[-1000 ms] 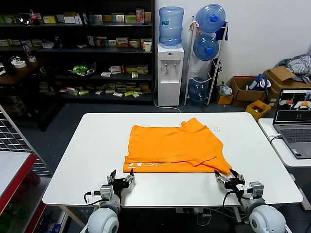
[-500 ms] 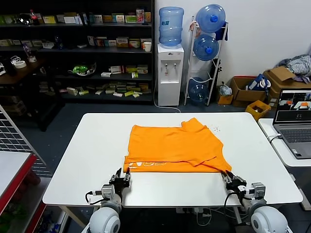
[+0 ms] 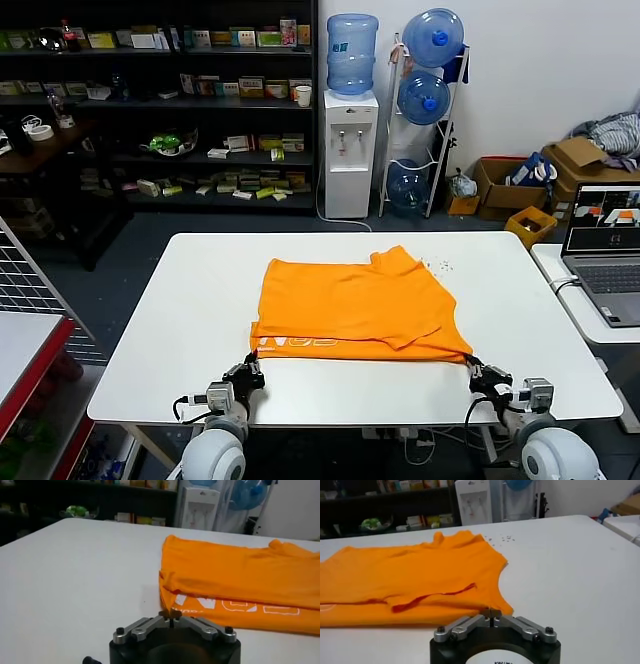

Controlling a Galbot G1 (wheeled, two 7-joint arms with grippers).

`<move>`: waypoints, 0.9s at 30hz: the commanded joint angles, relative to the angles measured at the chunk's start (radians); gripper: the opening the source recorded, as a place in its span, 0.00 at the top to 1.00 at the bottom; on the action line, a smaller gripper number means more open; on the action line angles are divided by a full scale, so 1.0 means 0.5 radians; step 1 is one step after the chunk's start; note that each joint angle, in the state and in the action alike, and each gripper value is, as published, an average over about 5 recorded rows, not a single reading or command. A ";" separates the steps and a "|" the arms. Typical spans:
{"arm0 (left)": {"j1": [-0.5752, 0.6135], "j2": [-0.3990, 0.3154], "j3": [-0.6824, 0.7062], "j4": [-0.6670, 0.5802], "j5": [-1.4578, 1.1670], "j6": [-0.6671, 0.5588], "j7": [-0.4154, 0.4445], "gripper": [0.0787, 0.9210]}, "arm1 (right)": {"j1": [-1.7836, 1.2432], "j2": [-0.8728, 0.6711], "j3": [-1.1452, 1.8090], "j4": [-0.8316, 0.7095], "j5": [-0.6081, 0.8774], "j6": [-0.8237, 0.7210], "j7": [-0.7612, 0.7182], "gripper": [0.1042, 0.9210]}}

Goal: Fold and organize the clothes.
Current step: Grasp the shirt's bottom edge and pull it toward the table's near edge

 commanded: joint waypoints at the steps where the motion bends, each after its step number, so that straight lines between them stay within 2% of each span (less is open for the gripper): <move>1: 0.207 0.254 -0.023 -0.482 -0.249 0.065 -0.082 0.98 | -0.347 -0.073 0.115 0.359 0.235 -0.217 0.180 0.98; 8: 0.438 0.366 -0.054 -0.638 -0.261 0.067 -0.109 0.98 | -0.591 -0.078 0.134 0.540 0.255 -0.348 0.287 0.98; 17: 0.642 0.367 -0.048 -0.737 -0.248 0.075 -0.138 0.98 | -0.707 -0.063 0.191 0.603 0.156 -0.360 0.315 0.96; 21: 0.673 0.368 -0.058 -0.775 -0.247 0.087 -0.147 0.97 | -0.676 -0.064 0.216 0.618 0.063 -0.336 0.289 0.86; 27: 0.610 0.397 -0.108 -0.814 -0.251 0.084 -0.151 0.80 | -0.534 -0.130 0.255 0.649 -0.008 -0.272 0.234 0.65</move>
